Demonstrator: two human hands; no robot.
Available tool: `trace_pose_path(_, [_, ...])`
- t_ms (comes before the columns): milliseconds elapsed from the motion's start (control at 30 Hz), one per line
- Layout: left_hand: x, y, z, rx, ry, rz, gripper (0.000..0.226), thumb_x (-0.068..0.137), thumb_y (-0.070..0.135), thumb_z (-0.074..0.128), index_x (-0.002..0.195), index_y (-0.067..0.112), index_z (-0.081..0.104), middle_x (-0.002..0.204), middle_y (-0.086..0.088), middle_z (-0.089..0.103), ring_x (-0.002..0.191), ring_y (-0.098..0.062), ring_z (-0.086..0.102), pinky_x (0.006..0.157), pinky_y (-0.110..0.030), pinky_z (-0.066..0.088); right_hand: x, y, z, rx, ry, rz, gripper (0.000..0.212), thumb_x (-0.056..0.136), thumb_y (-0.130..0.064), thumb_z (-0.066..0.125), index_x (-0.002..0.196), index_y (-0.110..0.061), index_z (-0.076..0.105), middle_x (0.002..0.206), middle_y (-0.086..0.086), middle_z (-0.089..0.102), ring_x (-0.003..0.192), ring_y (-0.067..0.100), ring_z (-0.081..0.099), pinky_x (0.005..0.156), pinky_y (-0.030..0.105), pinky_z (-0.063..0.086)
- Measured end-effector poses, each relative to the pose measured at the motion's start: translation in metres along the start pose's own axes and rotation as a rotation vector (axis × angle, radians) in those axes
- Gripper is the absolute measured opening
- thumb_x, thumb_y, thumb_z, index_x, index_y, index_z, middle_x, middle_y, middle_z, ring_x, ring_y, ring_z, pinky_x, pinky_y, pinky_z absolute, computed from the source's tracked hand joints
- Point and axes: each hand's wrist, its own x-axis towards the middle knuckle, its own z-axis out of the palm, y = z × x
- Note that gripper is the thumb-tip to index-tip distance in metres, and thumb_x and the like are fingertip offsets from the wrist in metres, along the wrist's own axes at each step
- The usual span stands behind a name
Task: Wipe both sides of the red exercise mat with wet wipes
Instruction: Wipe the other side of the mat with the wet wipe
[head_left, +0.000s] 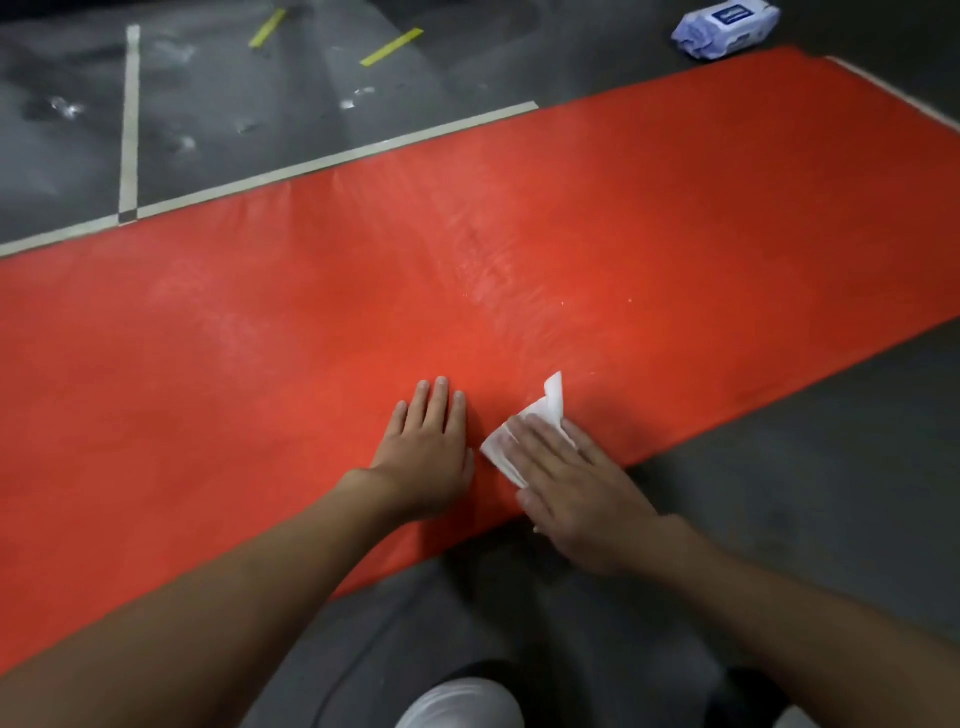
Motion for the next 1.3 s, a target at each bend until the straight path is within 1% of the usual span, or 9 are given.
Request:
trace_pose_path(167, [-0.007, -0.018, 0.004, -0.092, -0.006, -0.151, 0.069, 0.095, 0.055, 0.038, 0.153, 0.045, 0.0, 0.164, -0.008, -0.01, 0.149, -0.036, -0.01, 0.114, -0.061, 0.006, 0.011, 0.021, -0.005, -0.017, -0.019, 0.384, 0.076, 0.091, -0.049, -0.008, 0.158, -0.016, 0.007, 0.166, 0.004, 0.001, 0.153, 0.02, -0.008, 0.123, 0.043, -0.004])
trace_pose_path(333, [-0.004, -0.017, -0.005, -0.089, -0.029, -0.162, 0.07, 0.09, 0.058, 0.04, 0.149, 0.049, 0.005, 0.163, -0.008, -0.002, 0.149, -0.039, -0.004, 0.11, -0.068, 0.013, 0.014, 0.002, 0.001, -0.04, -0.071, 0.008, 0.066, 0.1, -0.045, 0.004, 0.158, -0.017, 0.014, 0.166, 0.006, 0.008, 0.153, 0.022, 0.0, 0.122, 0.048, 0.007])
trace_pose_path(467, [-0.006, -0.036, -0.01, -0.082, 0.01, -0.137, 0.071, 0.081, 0.066, 0.049, 0.143, 0.053, 0.018, 0.159, 0.0, 0.016, 0.143, -0.031, 0.015, 0.102, -0.06, 0.029, 0.03, 0.01, -0.005, -0.032, -0.055, 0.37, 0.066, 0.101, -0.049, 0.008, 0.158, -0.016, 0.001, 0.166, 0.008, -0.005, 0.152, 0.023, -0.012, 0.122, 0.045, -0.004])
trace_pose_path(600, [-0.001, -0.04, -0.023, -0.155, 0.031, -0.163, 0.07, 0.074, 0.063, 0.064, 0.137, 0.054, 0.032, 0.143, 0.007, 0.032, 0.129, -0.028, 0.031, 0.095, -0.053, 0.035, 0.033, -0.018, 0.001, -0.003, -0.044, 0.035, 0.066, 0.099, -0.048, 0.012, 0.156, -0.016, 0.024, 0.164, 0.011, 0.016, 0.152, 0.027, 0.011, 0.122, 0.048, 0.012])
trace_pose_path(667, [0.002, -0.043, -0.029, -0.192, 0.008, -0.179, 0.072, 0.074, 0.055, 0.071, 0.136, 0.051, 0.036, 0.137, 0.007, 0.035, 0.126, -0.028, 0.032, 0.093, -0.053, 0.037, 0.039, 0.01, -0.003, -0.061, -0.049, 0.038, 0.07, 0.096, -0.049, 0.004, 0.158, -0.02, 0.014, 0.166, 0.007, 0.008, 0.153, 0.022, 0.005, 0.122, 0.046, 0.008])
trace_pose_path(767, [0.002, -0.045, -0.031, -0.166, -0.01, -0.182, 0.081, 0.074, 0.048, 0.077, 0.141, 0.041, 0.033, 0.137, 0.005, 0.035, 0.126, -0.029, 0.034, 0.093, -0.054, 0.04, 0.049, 0.009, -0.006, -0.025, -0.032, 0.313, 0.07, 0.097, -0.052, 0.004, 0.159, -0.02, 0.002, 0.166, 0.006, -0.005, 0.152, 0.022, -0.009, 0.122, 0.045, -0.005])
trace_pose_path(933, [0.005, -0.048, -0.032, -0.204, -0.015, -0.283, 0.104, 0.067, 0.053, 0.081, 0.148, 0.035, 0.019, 0.151, -0.005, 0.017, 0.141, -0.03, 0.018, 0.101, -0.061, 0.031, 0.05, -0.007, -0.001, -0.067, -0.046, -0.1, 0.064, 0.101, -0.047, 0.009, 0.159, -0.02, 0.012, 0.166, 0.007, 0.006, 0.153, 0.023, 0.002, 0.122, 0.047, 0.006])
trace_pose_path(1067, [0.002, -0.058, -0.022, -0.286, -0.107, -0.347, 0.116, 0.072, 0.061, 0.075, 0.154, 0.035, -0.001, 0.163, 0.002, -0.014, 0.15, -0.028, -0.012, 0.108, -0.074, 0.013, 0.067, 0.012, -0.008, -0.029, -0.018, 0.3, 0.066, 0.1, -0.051, 0.015, 0.159, -0.023, 0.0, 0.167, 0.003, -0.005, 0.152, 0.019, -0.01, 0.122, 0.046, -0.004])
trace_pose_path(1300, [0.005, -0.059, -0.027, -0.256, -0.05, -0.343, 0.111, 0.061, 0.064, 0.081, 0.148, 0.036, 0.017, 0.154, 0.0, 0.011, 0.143, -0.032, 0.011, 0.099, -0.073, 0.03, 0.079, 0.004, -0.002, -0.126, -0.047, -0.031, 0.078, 0.093, -0.058, 0.021, 0.158, -0.018, 0.005, 0.167, 0.008, -0.001, 0.153, 0.024, -0.006, 0.121, 0.052, 0.003])
